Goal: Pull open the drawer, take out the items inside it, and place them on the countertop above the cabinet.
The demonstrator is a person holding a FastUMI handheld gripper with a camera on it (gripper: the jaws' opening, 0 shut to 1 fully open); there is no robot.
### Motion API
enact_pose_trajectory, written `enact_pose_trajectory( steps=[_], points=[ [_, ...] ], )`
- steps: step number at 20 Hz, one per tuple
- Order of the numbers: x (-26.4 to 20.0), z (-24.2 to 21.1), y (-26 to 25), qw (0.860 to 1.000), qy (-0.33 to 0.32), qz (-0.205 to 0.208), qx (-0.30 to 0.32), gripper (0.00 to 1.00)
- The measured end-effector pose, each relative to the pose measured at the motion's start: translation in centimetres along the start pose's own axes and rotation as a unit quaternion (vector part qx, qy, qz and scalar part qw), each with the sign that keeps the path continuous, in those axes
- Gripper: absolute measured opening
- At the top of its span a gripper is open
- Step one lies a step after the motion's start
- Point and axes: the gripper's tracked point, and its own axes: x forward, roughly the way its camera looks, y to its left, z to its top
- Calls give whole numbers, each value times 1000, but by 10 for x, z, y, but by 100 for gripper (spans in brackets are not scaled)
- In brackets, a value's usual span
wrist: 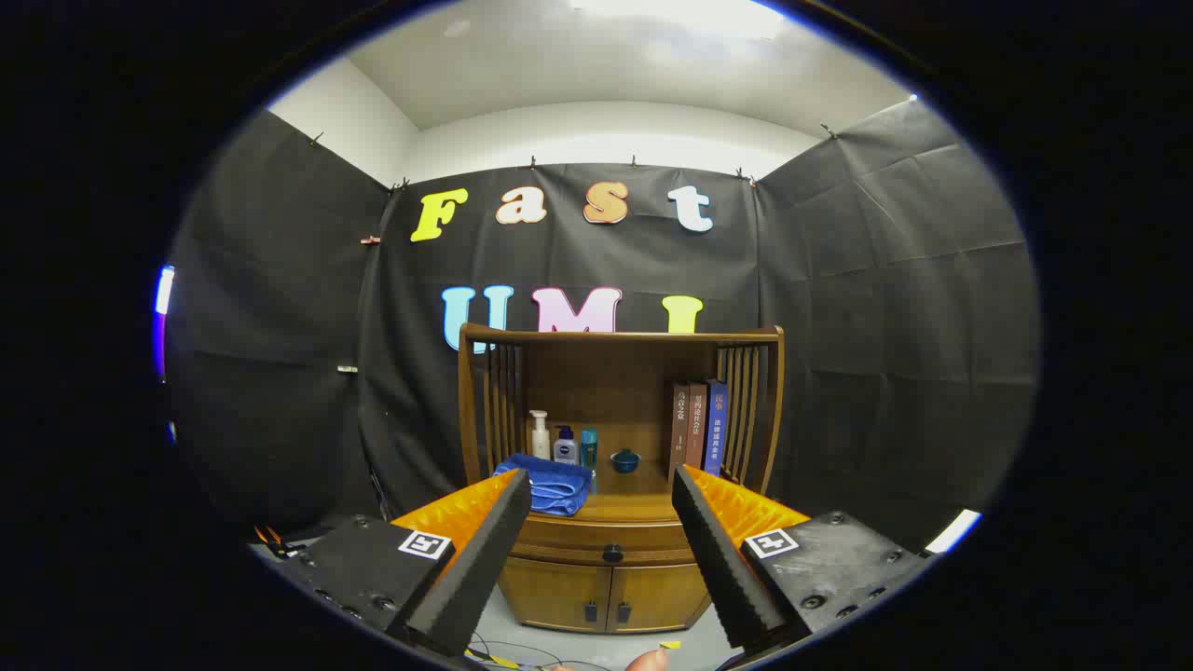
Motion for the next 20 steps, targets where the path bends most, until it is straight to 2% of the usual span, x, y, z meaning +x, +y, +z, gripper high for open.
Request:
enact_pose_trajectory(
  steps=[11,20],
  points=[
    [4,-2,-16,1000,5,-19,-7,98],
    [15,-29,-3,1000,28,1,-13,99]
  ],
)
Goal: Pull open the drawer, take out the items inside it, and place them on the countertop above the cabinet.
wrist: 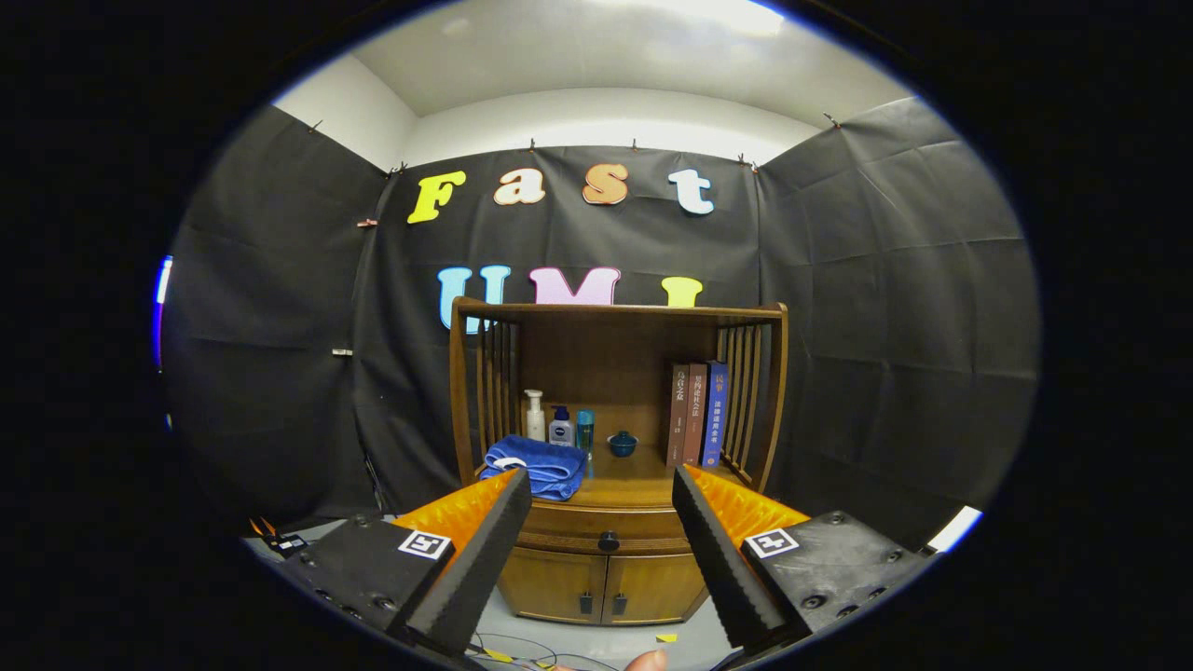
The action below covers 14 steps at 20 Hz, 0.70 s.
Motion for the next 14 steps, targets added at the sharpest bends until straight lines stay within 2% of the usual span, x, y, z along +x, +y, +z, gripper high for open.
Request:
enact_pose_trajectory(
  steps=[6,9,14],
  points=[
    [25,-4,15,999,-29,20,-5,98],
    [55,-19,13,999,-42,7,-8,98],
    [110,-82,0,1000,-20,-10,13,99]
  ],
)
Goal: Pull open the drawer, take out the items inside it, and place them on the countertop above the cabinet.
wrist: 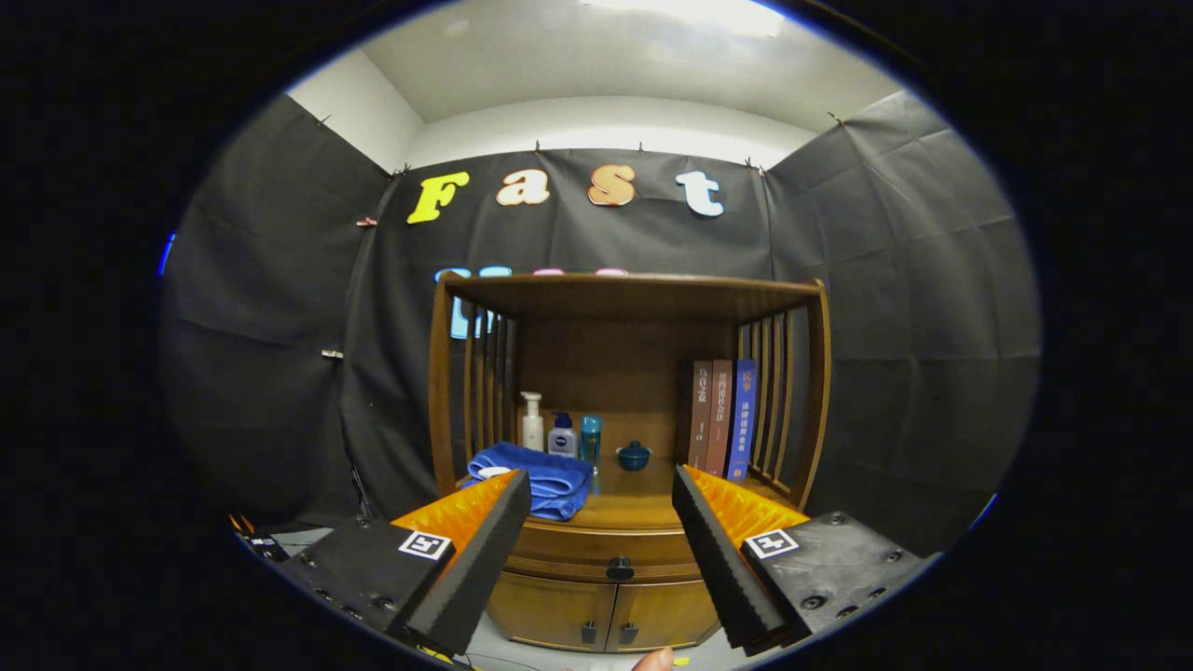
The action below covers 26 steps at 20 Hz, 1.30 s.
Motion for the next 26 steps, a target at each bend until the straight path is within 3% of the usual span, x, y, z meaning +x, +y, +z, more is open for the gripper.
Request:
enact_pose_trajectory(
  steps=[4,9,16,18,22,24,26],
  points=[
    [41,-69,-13,999,36,-15,7,99],
    [82,-152,-10,997,71,-5,-2,99],
    [127,-232,-11,993,117,-19,8,99],
    [134,-243,-19,992,120,-26,6,94],
    [142,-251,-18,992,122,-23,12,53],
    [143,-253,-20,993,118,-21,11,46],
    [136,-250,-19,992,126,-18,8,29]
  ],
)
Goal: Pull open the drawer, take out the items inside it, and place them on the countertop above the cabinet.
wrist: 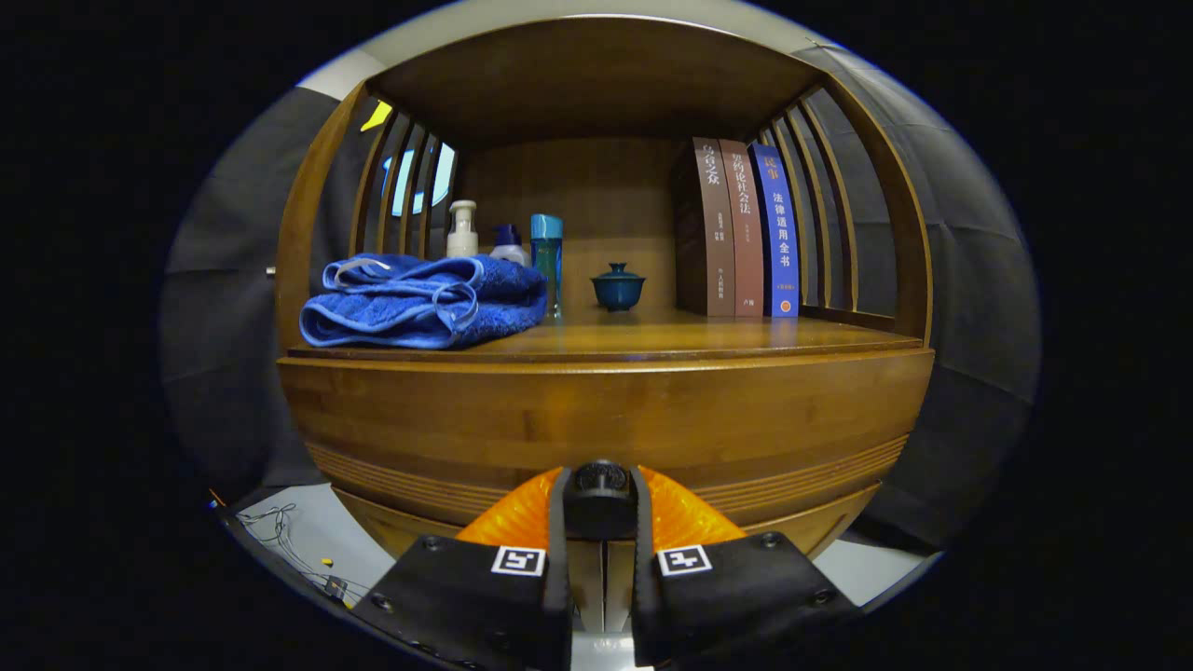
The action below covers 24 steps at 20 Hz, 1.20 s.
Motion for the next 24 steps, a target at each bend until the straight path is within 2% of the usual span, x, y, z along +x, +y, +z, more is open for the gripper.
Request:
enact_pose_trajectory(
  steps=[4,16,24],
  points=[
    [-8,-3,-1,1000,7,-1,10,29],
    [-107,-18,-3,1000,3,3,14,29],
    [-149,-30,-5,1000,11,6,10,29]
  ],
)
